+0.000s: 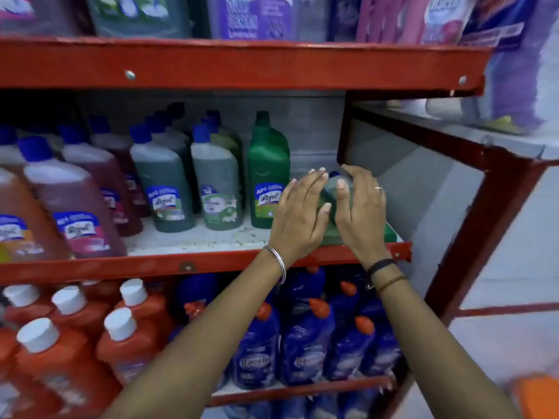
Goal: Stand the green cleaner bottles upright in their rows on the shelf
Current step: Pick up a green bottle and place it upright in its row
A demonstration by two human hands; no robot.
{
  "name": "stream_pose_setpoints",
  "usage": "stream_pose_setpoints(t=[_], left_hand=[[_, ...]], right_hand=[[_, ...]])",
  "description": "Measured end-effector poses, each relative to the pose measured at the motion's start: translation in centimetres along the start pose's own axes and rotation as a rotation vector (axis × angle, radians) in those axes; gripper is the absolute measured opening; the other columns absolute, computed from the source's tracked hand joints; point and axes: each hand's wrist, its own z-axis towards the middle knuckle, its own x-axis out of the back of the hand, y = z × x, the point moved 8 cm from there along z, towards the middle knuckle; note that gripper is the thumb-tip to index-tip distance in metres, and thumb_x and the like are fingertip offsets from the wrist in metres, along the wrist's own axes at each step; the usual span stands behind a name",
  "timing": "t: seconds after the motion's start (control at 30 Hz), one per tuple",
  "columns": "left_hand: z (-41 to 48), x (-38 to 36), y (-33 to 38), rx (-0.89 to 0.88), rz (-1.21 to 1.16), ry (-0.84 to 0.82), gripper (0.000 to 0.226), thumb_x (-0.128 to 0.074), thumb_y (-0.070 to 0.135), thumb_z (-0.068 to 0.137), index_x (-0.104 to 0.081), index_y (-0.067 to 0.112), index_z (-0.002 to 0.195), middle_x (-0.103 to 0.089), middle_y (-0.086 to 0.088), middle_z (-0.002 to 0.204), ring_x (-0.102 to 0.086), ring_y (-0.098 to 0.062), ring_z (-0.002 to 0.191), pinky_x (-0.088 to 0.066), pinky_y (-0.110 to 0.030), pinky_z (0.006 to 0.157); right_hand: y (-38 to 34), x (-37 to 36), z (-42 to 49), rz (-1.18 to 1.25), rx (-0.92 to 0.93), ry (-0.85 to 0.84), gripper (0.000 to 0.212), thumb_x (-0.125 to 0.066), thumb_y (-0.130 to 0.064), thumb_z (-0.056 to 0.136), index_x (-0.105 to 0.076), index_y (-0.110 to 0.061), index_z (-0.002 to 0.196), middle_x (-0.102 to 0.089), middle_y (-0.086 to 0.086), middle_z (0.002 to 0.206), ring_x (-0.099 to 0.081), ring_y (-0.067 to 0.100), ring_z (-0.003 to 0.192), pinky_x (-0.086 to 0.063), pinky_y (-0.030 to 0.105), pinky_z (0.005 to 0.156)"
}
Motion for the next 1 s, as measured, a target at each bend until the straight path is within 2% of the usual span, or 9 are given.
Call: stream_pose_setpoints(t=[0.07, 0.17, 0.33, 0.47, 0.57, 0.67, 0.77, 0.93, 1.0], left_hand=[[0.2, -2.0, -0.7, 0.121, -0.035, -0.046, 0.047, -0.037, 0.027, 0.092, -0.040, 0.007, 0.134, -0.046, -0.012, 0.141, -0.037, -0.018, 0.130, -0.025, -0.033, 0.109], [-0.5, -5.6, -1.9, 0.299, -0.039, -0.158, 0.050, -0.028, 0.037, 0.092, -0.042, 0.008, 0.130, -0.051, -0.012, 0.135, -0.043, -0.024, 0.126, -0.032, -0.042, 0.106], [-0.5, -9.8, -3.5, 0.614, -0.174, -0.312, 0.051, -0.024, 0.041, 0.097, -0.034, 0.009, 0.135, -0.049, -0.016, 0.138, -0.038, -0.028, 0.131, -0.016, -0.045, 0.111], [0.1, -11.0, -4.5, 0.805, -0.265, -0.309, 0.046, -0.028, 0.036, 0.097, -0.035, 0.008, 0.133, -0.054, -0.021, 0.129, -0.049, -0.037, 0.118, -0.036, -0.045, 0.103], [0.1, -11.6, -5.4, 0.945, -0.343, -0.333, 0.050, -0.030, 0.041, 0.093, -0.037, 0.012, 0.133, -0.055, -0.019, 0.126, -0.052, -0.038, 0.114, -0.042, -0.046, 0.099], [-0.2, -11.1, -5.3, 1.027, -0.587, -0.215, 0.043, -0.038, 0.043, 0.084, -0.044, 0.019, 0.120, -0.061, -0.014, 0.119, -0.058, -0.034, 0.108, -0.048, -0.046, 0.095], [-0.2, -9.5, -4.7, 1.015, -0.815, -0.087, 0.017, -0.049, 0.023, 0.091, -0.041, 0.027, 0.106, -0.057, -0.006, 0.113, -0.060, -0.026, 0.100, -0.051, -0.040, 0.090], [-0.7, -5.9, -4.0, 0.947, -0.960, -0.150, 0.040, -0.055, 0.010, 0.089, -0.045, 0.012, 0.128, -0.060, -0.008, 0.122, -0.062, -0.023, 0.104, -0.053, -0.036, 0.090], [-1.3, -3.9, -4.1, 0.912, -0.964, -0.213, 0.038, -0.056, 0.007, 0.089, -0.048, 0.013, 0.125, -0.062, -0.007, 0.118, -0.062, -0.022, 0.102, -0.053, -0.032, 0.087]], right_hand=[[2.6, -0.1, 0.4, -0.013, -0.068, -0.002, 0.044, -0.031, -0.036, 0.095, -0.054, -0.008, 0.120, -0.062, 0.010, 0.121, -0.055, 0.026, 0.111, -0.035, 0.035, 0.095], [6.5, -1.1, 0.7, -0.096, -0.194, -0.106, 0.045, -0.037, -0.038, 0.094, -0.053, -0.005, 0.119, -0.060, 0.016, 0.120, -0.054, 0.033, 0.111, -0.038, 0.042, 0.096], [11.6, -4.1, 1.2, -0.078, -0.474, -0.406, 0.059, -0.047, -0.048, 0.081, -0.055, -0.001, 0.115, -0.059, 0.025, 0.117, -0.054, 0.041, 0.111, -0.043, 0.041, 0.092], [12.9, -5.0, 2.3, -0.011, -0.599, -0.472, 0.050, -0.052, -0.047, 0.078, -0.063, 0.000, 0.091, -0.067, 0.019, 0.097, -0.063, 0.037, 0.094, -0.052, 0.039, 0.080], [13.7, -5.7, 2.8, 0.054, -0.745, -0.528, 0.072, -0.056, -0.062, 0.065, -0.062, -0.005, 0.108, -0.067, 0.016, 0.108, -0.064, 0.033, 0.097, -0.054, 0.040, 0.085], [13.4, -6.2, 2.6, 0.199, -0.774, -0.483, 0.054, -0.062, -0.056, 0.070, -0.067, -0.011, 0.099, -0.071, 0.011, 0.098, -0.068, 0.029, 0.088, -0.057, 0.040, 0.080], [12.0, -6.3, 1.4, 0.522, -0.785, -0.371, 0.037, -0.068, -0.044, 0.073, -0.070, -0.013, 0.094, -0.074, 0.012, 0.095, -0.072, 0.026, 0.083, -0.059, 0.042, 0.079], [8.8, -5.4, -0.3, 0.744, -0.706, -0.205, 0.021, -0.073, -0.031, 0.076, -0.069, -0.014, 0.087, -0.074, 0.012, 0.091, -0.072, 0.027, 0.085, -0.058, 0.045, 0.082], [7.1, -5.5, -1.6, 0.805, -0.707, -0.160, 0.037, -0.075, -0.033, 0.072, -0.066, -0.008, 0.097, -0.073, 0.015, 0.098, -0.071, 0.030, 0.090, -0.057, 0.047, 0.084]])
